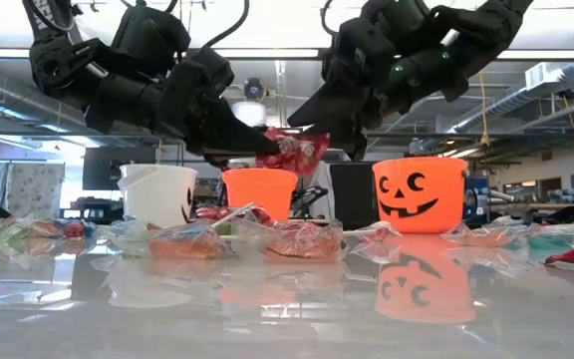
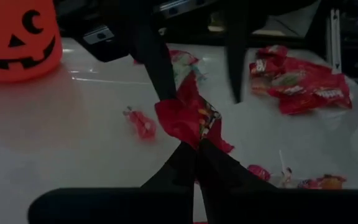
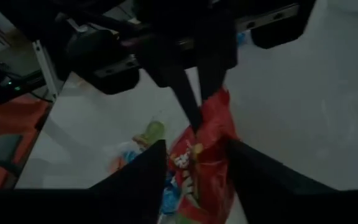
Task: Sort candy by brand, put in halloween buckets
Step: Put the red candy into the right orange bucket
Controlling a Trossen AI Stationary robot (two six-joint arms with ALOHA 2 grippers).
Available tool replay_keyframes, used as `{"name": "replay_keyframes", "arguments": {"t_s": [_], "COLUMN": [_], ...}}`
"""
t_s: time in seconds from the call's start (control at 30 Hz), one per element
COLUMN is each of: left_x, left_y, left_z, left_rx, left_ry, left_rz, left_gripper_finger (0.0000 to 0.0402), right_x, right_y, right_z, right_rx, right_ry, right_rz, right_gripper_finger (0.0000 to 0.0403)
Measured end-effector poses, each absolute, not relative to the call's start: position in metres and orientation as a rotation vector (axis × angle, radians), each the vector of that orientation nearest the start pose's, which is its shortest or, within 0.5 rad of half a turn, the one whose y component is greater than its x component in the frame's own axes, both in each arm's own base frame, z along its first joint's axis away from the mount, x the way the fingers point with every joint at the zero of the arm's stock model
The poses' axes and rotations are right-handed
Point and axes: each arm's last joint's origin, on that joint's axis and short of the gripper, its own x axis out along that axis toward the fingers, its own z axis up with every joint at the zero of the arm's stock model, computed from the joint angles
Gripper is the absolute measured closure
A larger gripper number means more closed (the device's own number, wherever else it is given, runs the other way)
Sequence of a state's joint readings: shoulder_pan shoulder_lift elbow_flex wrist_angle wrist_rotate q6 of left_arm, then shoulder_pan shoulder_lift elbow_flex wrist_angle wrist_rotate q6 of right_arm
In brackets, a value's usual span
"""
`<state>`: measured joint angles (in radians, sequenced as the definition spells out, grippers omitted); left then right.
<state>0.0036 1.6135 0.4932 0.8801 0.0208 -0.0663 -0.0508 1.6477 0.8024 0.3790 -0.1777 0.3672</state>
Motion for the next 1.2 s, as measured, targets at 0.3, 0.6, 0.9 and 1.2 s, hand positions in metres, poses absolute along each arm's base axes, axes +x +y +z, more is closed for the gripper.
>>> {"name": "replay_keyframes", "arguments": {"t_s": [0.3, 0.6, 0.9, 1.2], "left_x": [0.286, 0.287, 0.274, 0.223], "left_y": [0.000, 0.003, 0.013, 0.018], "left_z": [0.151, 0.151, 0.167, 0.189], "left_rx": [-0.166, -0.196, -0.210, -0.149], "left_ry": [0.232, 0.239, 0.284, 0.239], "left_rz": [-0.008, 0.020, 0.021, 0.210], "left_gripper_finger": [0.0373, 0.0306, 0.0301, 0.0300], "right_x": [0.332, 0.319, 0.278, 0.224], "right_y": [-0.017, -0.021, -0.025, -0.059], "right_z": [0.180, 0.180, 0.220, 0.265], "right_rx": [0.428, 0.408, 0.310, 0.165], "right_ry": [0.498, 0.618, 0.665, 0.565], "right_rz": [0.062, -0.023, -0.253, -0.718], "right_gripper_finger": [0.0390, 0.0394, 0.0399, 0.0400]}}
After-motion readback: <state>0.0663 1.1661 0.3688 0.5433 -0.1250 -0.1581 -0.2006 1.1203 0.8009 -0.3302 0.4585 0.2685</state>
